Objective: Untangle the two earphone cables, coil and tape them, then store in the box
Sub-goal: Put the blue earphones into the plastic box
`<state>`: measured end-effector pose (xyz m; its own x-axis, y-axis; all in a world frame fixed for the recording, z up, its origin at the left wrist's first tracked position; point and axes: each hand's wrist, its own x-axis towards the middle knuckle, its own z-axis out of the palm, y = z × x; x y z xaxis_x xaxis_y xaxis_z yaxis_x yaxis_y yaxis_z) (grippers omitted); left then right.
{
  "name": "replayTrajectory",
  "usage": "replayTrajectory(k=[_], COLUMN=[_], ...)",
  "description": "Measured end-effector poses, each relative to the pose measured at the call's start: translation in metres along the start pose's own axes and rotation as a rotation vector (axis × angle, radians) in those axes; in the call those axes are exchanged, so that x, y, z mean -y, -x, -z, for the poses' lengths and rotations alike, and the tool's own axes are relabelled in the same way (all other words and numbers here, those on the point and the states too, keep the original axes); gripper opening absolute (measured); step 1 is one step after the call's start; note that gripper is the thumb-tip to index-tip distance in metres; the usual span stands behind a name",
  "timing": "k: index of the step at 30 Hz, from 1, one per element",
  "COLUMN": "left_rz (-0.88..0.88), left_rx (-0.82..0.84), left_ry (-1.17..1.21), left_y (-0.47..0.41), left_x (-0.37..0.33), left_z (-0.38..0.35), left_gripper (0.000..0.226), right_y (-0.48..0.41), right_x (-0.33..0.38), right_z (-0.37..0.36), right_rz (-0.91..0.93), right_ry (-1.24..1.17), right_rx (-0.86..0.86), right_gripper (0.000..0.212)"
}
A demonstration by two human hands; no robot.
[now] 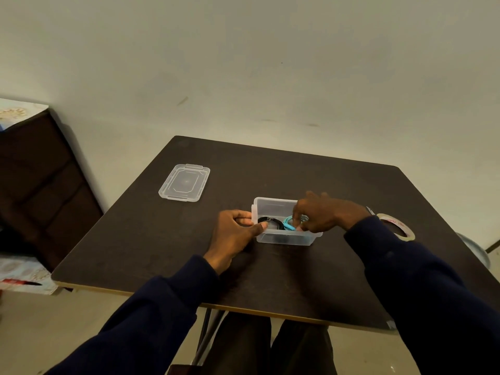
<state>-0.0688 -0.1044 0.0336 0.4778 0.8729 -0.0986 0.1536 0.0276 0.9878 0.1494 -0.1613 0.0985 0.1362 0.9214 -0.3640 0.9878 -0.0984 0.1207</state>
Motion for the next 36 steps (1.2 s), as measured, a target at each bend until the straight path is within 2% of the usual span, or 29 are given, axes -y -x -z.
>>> replayTrajectory(k=[4, 8, 13, 19, 27, 30, 36], left_rz=[-0.002, -0.001, -0.010, -0.014, -0.022, -0.024, -0.065], left_rx=[-0.003, -0.008, -0.008, -0.005, -0.003, 0.001, -0.016], left_ry=[-0.007, -0.003, -0.007, 0.001, 0.019, 0.042, 0.101], left_y=[-0.001, -0.001, -0.002, -0.001, 0.001, 0.002, 0.005], left_x=[0.002, 0.002, 0.002, 0.002, 0.004, 0.003, 0.011], left_z=[0.000, -0.001, 0.000, -0.001, -0.001, -0.001, -0.003], left_gripper=[0.034, 0.036, 0.034, 0.033, 0.035, 0.034, 0.029], right_y=[-0.003, -0.005, -0.001, -0.004, 0.008, 0.014, 0.036], right_x=[-0.008, 0.000, -0.001, -0.005, -0.015, -0.019, -0.026], right_z=[0.002, -0.003, 0.002, -0.010, -0.007, -0.001, -0.013], right_rz=[0.002, 0.026, 0.069, 0.063, 0.095, 0.082, -0.124], right_ry=[0.005, -0.035, -0.159, -0.263, -0.366, -0.453, -0.510], right_rx=[0.066, 0.001, 0.035, -0.115, -0.162, -0.274, -0.713], right_gripper=[0.036, 0.029, 0.030, 0.032, 0.036, 0.032, 0.012])
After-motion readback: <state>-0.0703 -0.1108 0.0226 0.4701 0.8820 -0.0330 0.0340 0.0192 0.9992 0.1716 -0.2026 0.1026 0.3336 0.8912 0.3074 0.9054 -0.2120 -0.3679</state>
